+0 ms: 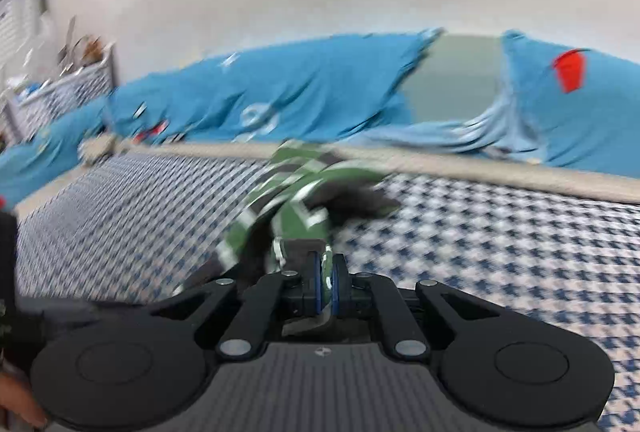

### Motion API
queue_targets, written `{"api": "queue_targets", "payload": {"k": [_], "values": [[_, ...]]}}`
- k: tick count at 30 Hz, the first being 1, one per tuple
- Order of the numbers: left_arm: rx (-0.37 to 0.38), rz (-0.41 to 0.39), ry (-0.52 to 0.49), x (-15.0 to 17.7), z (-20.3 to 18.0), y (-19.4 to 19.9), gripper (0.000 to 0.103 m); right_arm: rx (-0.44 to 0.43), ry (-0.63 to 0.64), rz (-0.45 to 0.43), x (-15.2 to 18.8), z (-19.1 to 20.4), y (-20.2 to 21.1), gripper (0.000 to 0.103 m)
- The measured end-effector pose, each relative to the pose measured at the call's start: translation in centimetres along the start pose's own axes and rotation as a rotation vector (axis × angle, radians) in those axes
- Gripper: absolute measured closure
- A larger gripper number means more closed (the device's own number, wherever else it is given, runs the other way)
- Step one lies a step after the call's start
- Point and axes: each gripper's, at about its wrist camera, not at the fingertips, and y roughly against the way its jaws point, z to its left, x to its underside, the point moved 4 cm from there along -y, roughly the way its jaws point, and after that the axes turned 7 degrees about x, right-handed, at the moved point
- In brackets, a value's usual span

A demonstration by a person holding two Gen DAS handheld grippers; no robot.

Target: Fold clothes

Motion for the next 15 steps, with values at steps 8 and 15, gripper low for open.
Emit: {"api": "queue_targets", "payload": {"k": [8,15], "values": [[-0.075,-0.028,0.030,-0.8,1.2,0.5,0.087,0.162,-0.108,-0.056,-1.5,-5.0,1.8,0.097],[-0.160,-0.068,0.075,-2.1,3.5,1.9,0.087,0.269,-0.240,-0.050,-1.5,-9.2,2.8,0.097]]}}
